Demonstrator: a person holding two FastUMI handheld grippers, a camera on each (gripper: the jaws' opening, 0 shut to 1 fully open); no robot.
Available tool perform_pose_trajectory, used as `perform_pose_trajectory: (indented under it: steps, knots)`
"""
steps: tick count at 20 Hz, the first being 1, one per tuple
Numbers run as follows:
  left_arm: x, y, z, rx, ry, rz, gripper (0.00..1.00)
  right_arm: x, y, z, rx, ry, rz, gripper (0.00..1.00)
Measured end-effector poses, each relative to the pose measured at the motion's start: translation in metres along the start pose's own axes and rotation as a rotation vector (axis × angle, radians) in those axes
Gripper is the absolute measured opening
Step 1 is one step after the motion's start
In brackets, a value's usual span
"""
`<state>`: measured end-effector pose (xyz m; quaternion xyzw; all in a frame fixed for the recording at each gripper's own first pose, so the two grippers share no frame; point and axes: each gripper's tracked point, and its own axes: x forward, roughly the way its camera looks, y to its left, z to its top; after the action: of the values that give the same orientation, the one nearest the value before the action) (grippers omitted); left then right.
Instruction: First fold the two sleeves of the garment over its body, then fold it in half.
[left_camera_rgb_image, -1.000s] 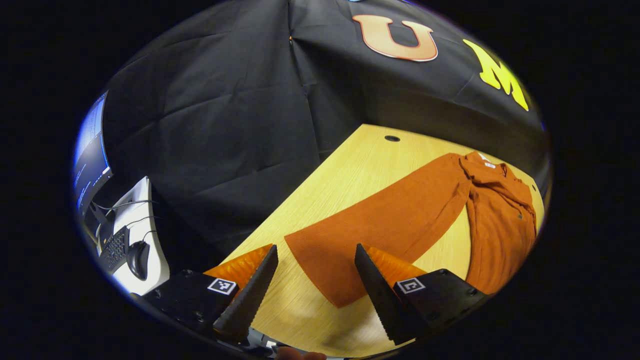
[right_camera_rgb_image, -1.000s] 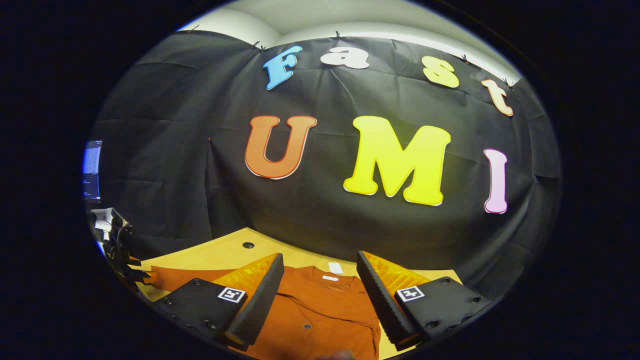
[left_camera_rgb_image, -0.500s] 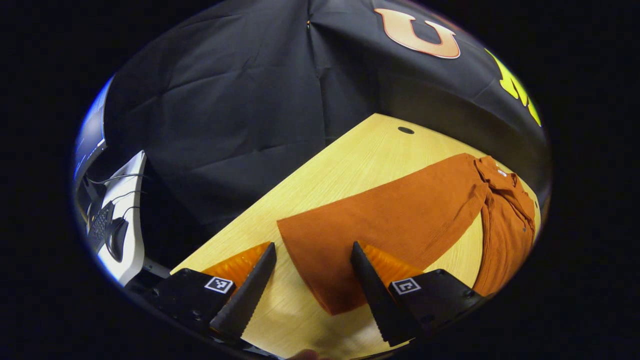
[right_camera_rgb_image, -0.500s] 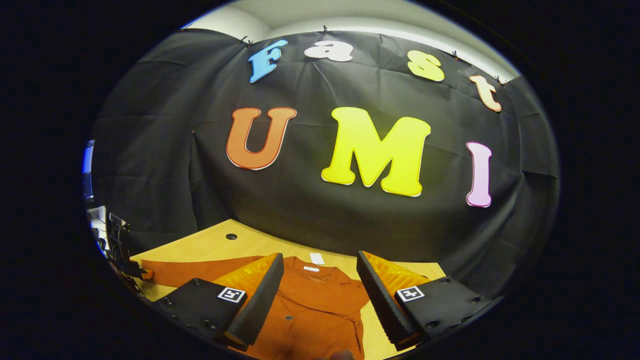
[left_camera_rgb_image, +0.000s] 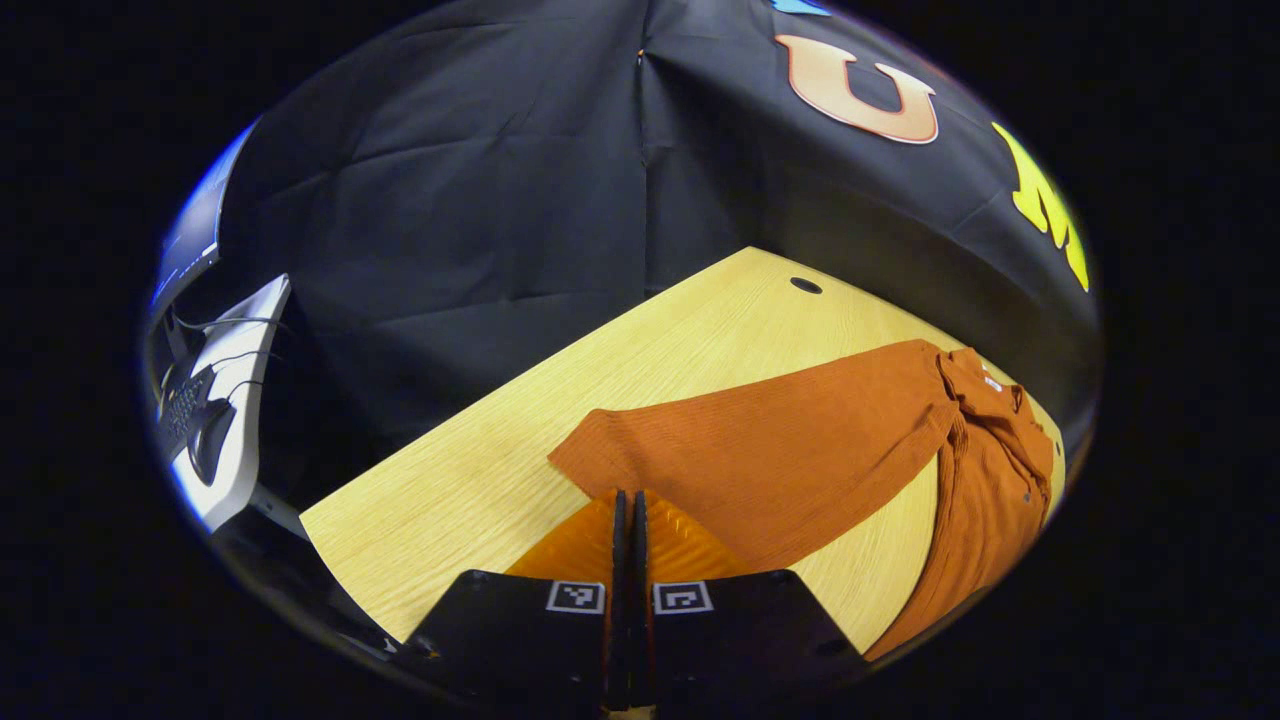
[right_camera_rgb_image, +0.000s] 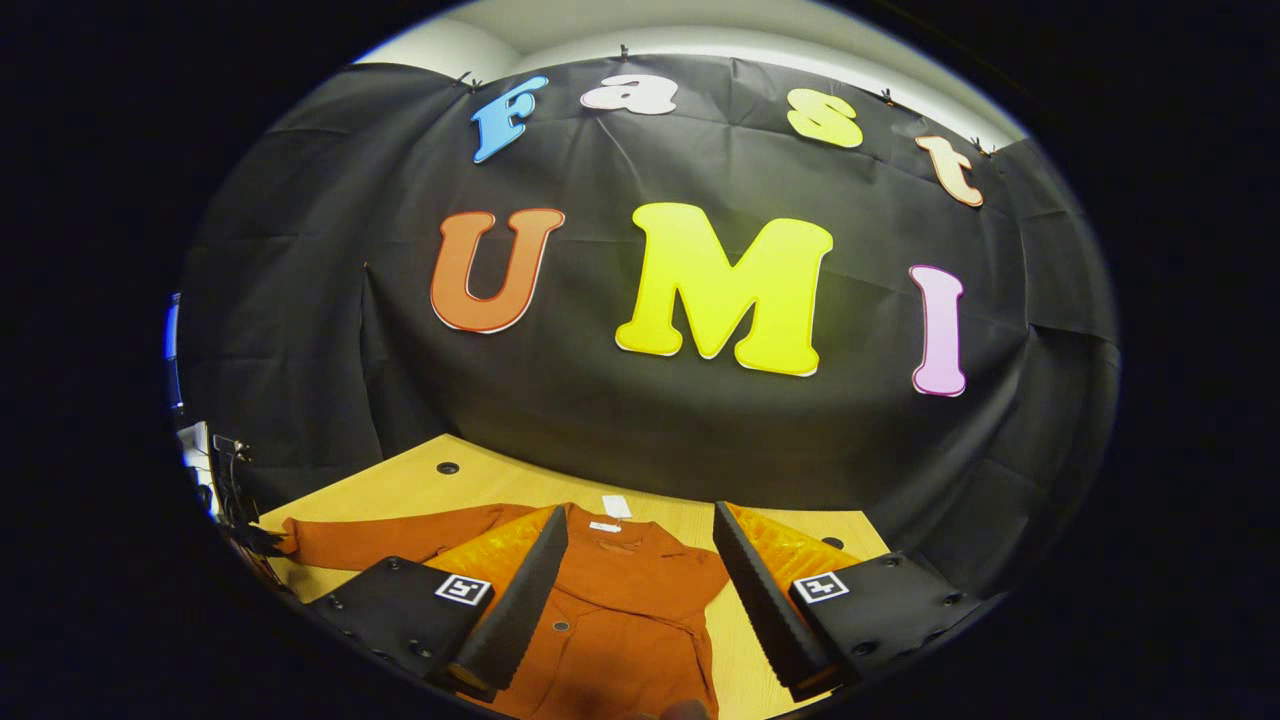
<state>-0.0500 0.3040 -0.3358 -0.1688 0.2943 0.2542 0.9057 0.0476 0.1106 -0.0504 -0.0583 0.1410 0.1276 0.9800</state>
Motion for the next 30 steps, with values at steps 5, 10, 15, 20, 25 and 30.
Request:
perform_pose_trajectory:
  steps: [5,10,15,20,25,30]
  knots:
    - [-0.009,-0.029,0.033,-0.080,-0.011,-0.142,0.03,-0.010,-0.031,-0.010,0.025,0.006,-0.061,0.93]
    - [-0.020,-0.065,0.106,-0.054,-0.088,-0.251,0.03,-0.017,-0.058,-0.018,0.069,0.010,-0.102,0.93]
    - [-0.026,-0.117,0.203,-0.039,-0.165,-0.364,0.03,-0.032,-0.093,-0.022,0.117,-0.011,-0.163,0.93]
    - [-0.028,-0.193,0.282,0.055,-0.187,-0.452,0.03,-0.056,-0.148,-0.034,0.173,-0.027,-0.277,0.93]
    - [-0.057,-0.308,0.324,0.294,-0.266,-0.579,0.03,-0.081,-0.195,-0.050,0.223,-0.025,-0.384,0.93]
    - [-0.084,-0.457,0.262,0.566,-0.291,-0.757,0.03,-0.106,-0.224,-0.062,0.227,-0.008,-0.458,0.93]
